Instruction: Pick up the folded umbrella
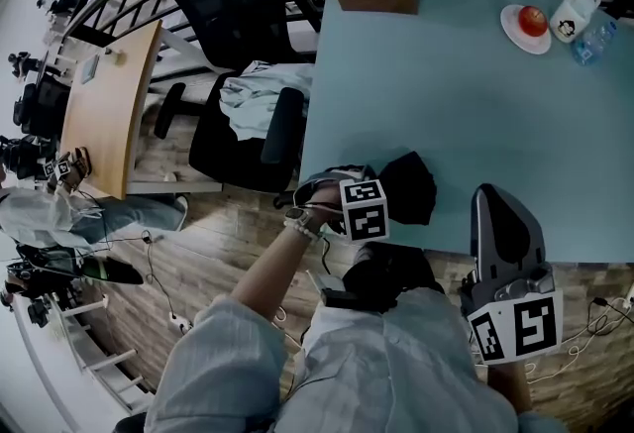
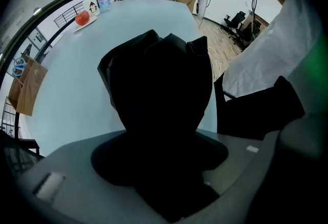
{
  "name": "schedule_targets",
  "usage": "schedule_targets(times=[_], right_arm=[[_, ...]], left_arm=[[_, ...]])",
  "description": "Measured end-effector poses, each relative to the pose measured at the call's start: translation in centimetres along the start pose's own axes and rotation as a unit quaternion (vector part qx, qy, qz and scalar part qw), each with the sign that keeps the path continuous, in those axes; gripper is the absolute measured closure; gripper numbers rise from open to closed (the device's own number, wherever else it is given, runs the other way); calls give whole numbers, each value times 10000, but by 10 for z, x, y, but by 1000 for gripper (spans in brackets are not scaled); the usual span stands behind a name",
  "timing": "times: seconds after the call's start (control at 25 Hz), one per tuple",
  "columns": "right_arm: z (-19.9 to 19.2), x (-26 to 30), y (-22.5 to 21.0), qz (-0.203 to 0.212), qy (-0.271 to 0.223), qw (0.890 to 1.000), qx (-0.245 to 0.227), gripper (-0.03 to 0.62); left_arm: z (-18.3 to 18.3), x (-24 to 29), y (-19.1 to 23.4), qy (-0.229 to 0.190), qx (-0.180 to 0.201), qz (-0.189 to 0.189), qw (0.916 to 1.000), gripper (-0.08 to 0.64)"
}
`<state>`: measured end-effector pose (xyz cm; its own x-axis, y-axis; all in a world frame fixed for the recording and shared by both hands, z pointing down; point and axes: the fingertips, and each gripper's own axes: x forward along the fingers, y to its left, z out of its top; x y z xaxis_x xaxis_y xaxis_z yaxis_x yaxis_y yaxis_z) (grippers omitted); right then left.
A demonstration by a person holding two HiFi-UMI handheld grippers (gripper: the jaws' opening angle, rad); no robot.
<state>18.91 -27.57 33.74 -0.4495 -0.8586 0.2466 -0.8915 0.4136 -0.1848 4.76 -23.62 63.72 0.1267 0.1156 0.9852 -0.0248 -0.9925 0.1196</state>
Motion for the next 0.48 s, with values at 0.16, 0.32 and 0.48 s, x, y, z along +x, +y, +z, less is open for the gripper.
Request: schedule_targets(times=[0.16,0.32,0.48], right_arm=[[0,-4,8,-22,-25,10000,-51,592],[3,-7,13,-103,-60,9999,-108,592],[5,-11,20,-159,-54,9997,-184,592]], left_arm=[[0,-1,-1,-202,-27,136,9997,282],[2,-11,5,-477,-213,289,9982,284],[12,-32,9,-955,-393,451,9936,284]])
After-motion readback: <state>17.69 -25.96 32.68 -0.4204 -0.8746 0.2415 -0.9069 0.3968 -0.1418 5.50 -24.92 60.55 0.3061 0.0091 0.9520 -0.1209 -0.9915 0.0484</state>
